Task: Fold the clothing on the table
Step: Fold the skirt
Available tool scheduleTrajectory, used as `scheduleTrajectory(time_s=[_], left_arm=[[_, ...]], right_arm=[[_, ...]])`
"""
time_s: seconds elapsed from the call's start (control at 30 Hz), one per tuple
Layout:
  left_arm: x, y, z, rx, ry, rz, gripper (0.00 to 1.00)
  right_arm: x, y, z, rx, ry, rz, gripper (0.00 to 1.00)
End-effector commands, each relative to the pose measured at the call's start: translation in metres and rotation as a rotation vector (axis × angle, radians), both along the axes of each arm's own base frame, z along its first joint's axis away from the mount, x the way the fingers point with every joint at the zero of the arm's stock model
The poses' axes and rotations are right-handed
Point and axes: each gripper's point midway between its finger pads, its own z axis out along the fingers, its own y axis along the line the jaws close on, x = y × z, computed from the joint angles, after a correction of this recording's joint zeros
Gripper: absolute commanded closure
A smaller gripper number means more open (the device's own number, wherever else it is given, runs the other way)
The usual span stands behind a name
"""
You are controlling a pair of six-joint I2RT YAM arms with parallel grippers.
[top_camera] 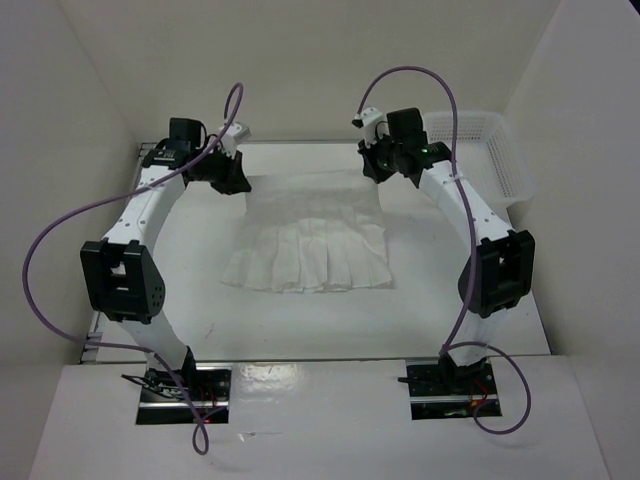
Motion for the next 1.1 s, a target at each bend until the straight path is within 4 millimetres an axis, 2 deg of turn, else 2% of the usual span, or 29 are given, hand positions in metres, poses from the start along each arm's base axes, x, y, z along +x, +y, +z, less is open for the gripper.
scheduleTrajectory(time_s=[0.0, 0.13, 0.23, 0.5, 0.57, 0.7, 0.73, 0.8, 0.87, 1.07], left_arm=[[-0.008, 0.041, 0.003, 0.129, -0.043, 0.082, 1.00], [-0.029, 0.040, 0.001, 0.133, -0.039, 0.062, 1.00], [-0.042, 0.041, -0.012, 0.145, -0.007, 0.047, 1.00], [-0.065, 0.042, -0.035, 0.171, 0.034, 0.010, 1.00], [-0.069, 0.043, -0.040, 0.177, 0.049, 0.000, 1.00], [-0.082, 0.044, -0.040, 0.195, 0.052, -0.028, 1.00], [-0.087, 0.043, -0.042, 0.191, 0.071, -0.042, 1.00], [-0.097, 0.042, -0.039, 0.192, 0.078, -0.062, 1.00], [-0.105, 0.041, -0.040, 0.200, 0.081, -0.094, 1.00], [-0.142, 0.041, -0.038, 0.219, 0.119, -0.189, 0.99]], right_arm=[[-0.004, -0.054, 0.029, -0.137, -0.095, -0.119, 1.00], [-0.017, -0.055, 0.022, -0.157, -0.065, -0.079, 1.00], [-0.029, -0.052, 0.016, -0.151, -0.032, -0.041, 1.00], [-0.066, -0.043, -0.008, -0.194, 0.083, 0.107, 1.00], [-0.075, -0.036, -0.008, -0.201, 0.090, 0.166, 1.00], [-0.107, -0.026, -0.018, -0.209, 0.179, 0.278, 1.00], [-0.117, -0.015, -0.019, -0.196, 0.198, 0.320, 1.00], [-0.133, -0.011, -0.025, -0.214, 0.244, 0.369, 1.00], [-0.150, 0.001, -0.024, -0.203, 0.268, 0.423, 1.00], [-0.202, 0.012, -0.040, -0.206, 0.428, 0.553, 1.00]])
